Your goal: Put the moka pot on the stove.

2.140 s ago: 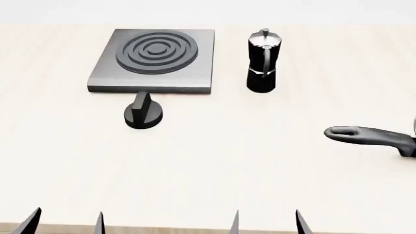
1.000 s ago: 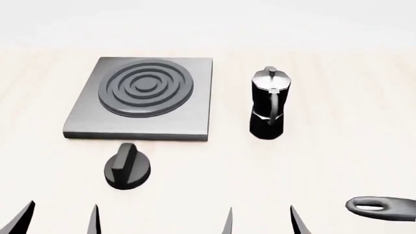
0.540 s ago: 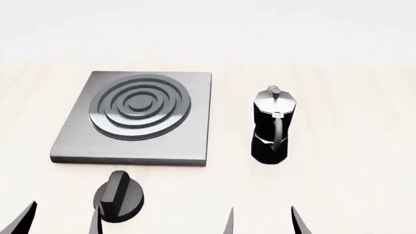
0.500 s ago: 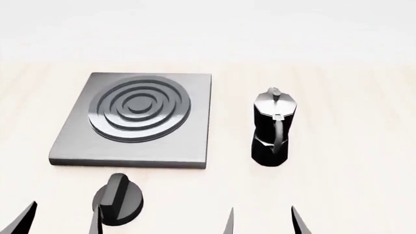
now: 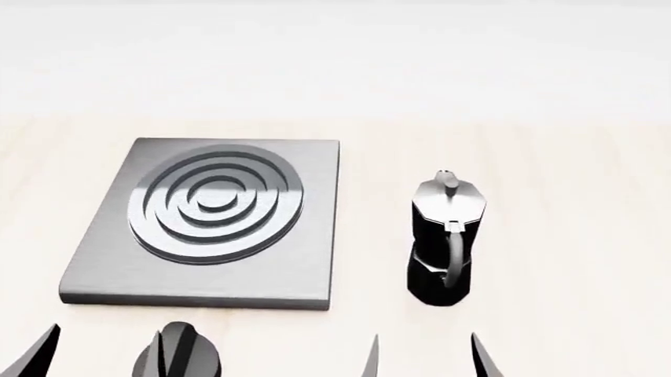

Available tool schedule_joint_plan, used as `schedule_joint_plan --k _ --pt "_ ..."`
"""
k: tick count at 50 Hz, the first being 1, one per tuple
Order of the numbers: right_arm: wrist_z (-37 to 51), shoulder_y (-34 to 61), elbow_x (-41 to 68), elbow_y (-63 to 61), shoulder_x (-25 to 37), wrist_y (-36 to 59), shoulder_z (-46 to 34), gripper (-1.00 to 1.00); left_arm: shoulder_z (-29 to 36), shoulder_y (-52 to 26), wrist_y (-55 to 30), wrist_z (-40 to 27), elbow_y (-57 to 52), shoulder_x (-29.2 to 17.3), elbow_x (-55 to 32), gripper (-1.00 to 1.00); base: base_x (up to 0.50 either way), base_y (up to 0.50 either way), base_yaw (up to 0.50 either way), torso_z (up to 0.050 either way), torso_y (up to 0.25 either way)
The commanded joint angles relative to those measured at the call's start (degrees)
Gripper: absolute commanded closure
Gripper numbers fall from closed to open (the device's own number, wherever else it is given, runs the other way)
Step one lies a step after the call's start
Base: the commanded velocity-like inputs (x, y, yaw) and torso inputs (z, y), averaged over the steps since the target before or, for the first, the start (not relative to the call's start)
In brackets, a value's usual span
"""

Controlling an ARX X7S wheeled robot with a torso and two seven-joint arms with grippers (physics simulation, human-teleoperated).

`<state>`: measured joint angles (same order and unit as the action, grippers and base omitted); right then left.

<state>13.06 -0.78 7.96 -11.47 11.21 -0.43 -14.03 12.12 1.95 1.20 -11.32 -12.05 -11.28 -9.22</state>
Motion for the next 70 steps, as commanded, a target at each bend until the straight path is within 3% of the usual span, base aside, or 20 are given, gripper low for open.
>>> schedule_joint_plan --k 1,70 --pt "0.48 0.15 0.46 0.69 0.33 -0.05 -0.26 -1.0 0.26 -0.14 0.1 -0.45 0.17 -0.35 -0.43 -1.0 0.17 0.0 0.0 0.0 0.0" --pt "2.86 -0.18 1.03 -1.39 2.15 -0.45 -3.28 -1.0 1.95 0.44 1.0 -2.29 -0.81 -2.64 -2.31 -1.0 0.0 0.08 0.0 0.0 0.0"
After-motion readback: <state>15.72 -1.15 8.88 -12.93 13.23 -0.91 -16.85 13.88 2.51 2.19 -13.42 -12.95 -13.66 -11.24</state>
